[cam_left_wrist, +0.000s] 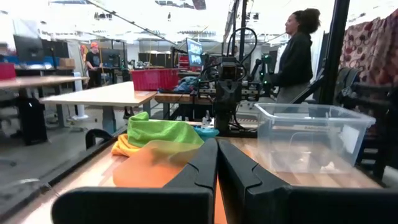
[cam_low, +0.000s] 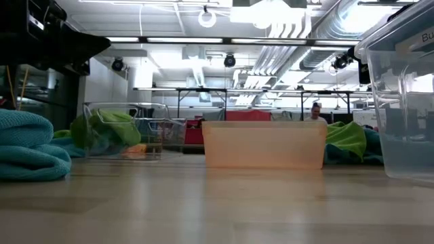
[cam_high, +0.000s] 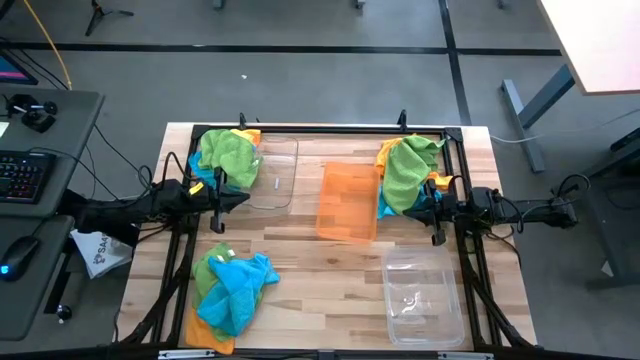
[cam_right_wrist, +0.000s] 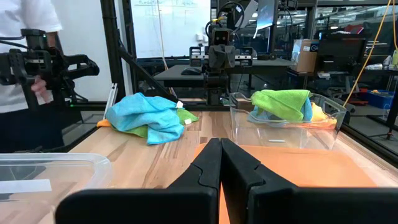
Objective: Sort microfiber towel by color & place in baskets
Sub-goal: Put the top left green microfiber cloth into the transparent bin
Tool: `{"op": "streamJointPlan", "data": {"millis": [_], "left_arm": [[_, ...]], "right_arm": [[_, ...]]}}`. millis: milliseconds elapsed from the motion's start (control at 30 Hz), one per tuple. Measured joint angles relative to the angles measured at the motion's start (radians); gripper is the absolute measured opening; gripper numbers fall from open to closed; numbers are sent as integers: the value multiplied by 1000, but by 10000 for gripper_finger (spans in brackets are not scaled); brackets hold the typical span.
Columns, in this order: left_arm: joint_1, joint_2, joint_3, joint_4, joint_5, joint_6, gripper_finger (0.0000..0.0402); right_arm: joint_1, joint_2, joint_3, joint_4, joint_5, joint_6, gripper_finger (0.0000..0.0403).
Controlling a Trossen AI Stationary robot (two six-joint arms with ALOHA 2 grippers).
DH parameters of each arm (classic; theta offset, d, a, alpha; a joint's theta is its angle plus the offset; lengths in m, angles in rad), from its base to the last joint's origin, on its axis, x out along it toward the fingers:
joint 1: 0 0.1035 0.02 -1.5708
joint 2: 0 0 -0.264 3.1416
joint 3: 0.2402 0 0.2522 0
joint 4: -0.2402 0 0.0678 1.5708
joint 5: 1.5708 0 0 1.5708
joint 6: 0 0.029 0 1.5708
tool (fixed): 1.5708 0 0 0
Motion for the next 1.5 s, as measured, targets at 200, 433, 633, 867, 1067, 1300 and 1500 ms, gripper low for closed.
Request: {"op": "streamJointPlan", "data": {"millis": [200,433,633,867,1067,1300,1500], "left_arm": [[0,10,0,164,-47,-271,1],[-4,174,107,488,-434,-476,1],[-10,582,456,214,-477,-365,1],[213,875,972,-732,-620,-361,0],[526,999,1052,-1095,-499,-412,0],[613,974,898,-1129,-290,-373,20],[575,880,830,-1274,-200,-524,77]], "right_arm": [[0,0,0,0,0,0,0],[0,0,0,0,0,0,0],[0,0,0,0,0,0,0],[0,0,0,0,0,0,0],[0,0,0,0,0,0,0],[0,0,0,0,0,0,0],[0,0,0,0,0,0,0]]}}
